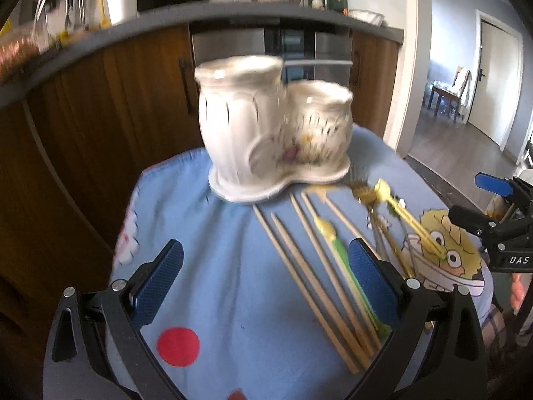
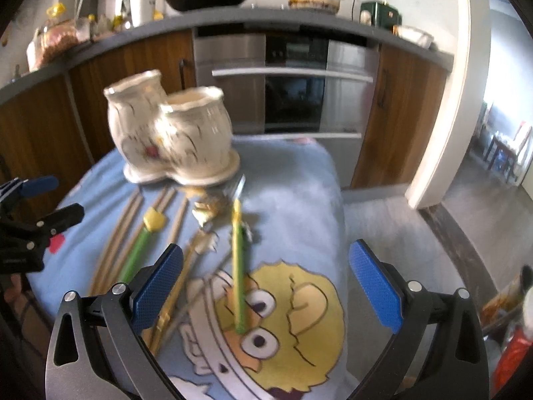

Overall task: Organize utensils
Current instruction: 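Grasp the green-handled utensil with the right tool while the left tool grasps a wooden chopstick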

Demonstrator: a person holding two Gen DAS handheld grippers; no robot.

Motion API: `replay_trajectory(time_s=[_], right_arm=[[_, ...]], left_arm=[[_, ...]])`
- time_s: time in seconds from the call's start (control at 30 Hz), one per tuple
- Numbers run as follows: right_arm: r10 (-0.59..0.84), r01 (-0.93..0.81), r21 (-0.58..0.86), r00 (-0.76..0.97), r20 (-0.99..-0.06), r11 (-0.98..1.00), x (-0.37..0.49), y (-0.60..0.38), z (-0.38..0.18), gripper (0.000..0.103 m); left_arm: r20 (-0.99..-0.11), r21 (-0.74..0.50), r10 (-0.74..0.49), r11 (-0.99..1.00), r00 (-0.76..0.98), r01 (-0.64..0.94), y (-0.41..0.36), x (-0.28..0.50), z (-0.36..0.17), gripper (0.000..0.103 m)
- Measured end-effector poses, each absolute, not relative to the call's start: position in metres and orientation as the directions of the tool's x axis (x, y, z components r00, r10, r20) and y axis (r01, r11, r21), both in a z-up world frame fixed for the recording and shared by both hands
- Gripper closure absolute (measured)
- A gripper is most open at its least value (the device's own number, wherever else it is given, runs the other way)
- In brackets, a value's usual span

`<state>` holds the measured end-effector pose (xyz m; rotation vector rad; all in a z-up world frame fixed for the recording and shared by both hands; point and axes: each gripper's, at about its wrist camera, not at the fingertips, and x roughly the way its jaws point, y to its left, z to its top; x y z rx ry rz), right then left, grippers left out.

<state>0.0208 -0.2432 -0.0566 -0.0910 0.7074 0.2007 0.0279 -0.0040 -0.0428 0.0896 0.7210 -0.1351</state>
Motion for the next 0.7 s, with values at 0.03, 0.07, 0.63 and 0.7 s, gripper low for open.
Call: replay_trajectory(time_s=[0.03,0.07,0.63,0.7], right_arm=[[0.145,-0.213,-0.024,0.738,-0.658,0.977,0.021,-0.245,-0.059,0.004],[0.143,-0.219,-0.031,0.732,-0.666,0.975,0.021,-0.246,-0.062,0.004],[0.219,-0.311,0.028,0.602,-0.768,0.95,0.037,-0.236,-0.084,0.049],[0.224,-0.319,0.029,0.595,-0.772,0.947,0.037,-0.234,-0.084,0.052]], left_arm=[[-0.677,0.036,-0.092,0.987,0.73,0.157,-0.003,0.03,-0.047,0.005],[-0.686,0.039,-0.094,0.985,0.721,0.166,-0.003,0.032,-0.051,0.005],[-0.785,0.047,-0.104,0.973,0.61,0.225,-0.011,0.038,-0.079,0.038],[-0.795,0.044,-0.107,0.972,0.597,0.232,-0.013,0.039,-0.082,0.043]])
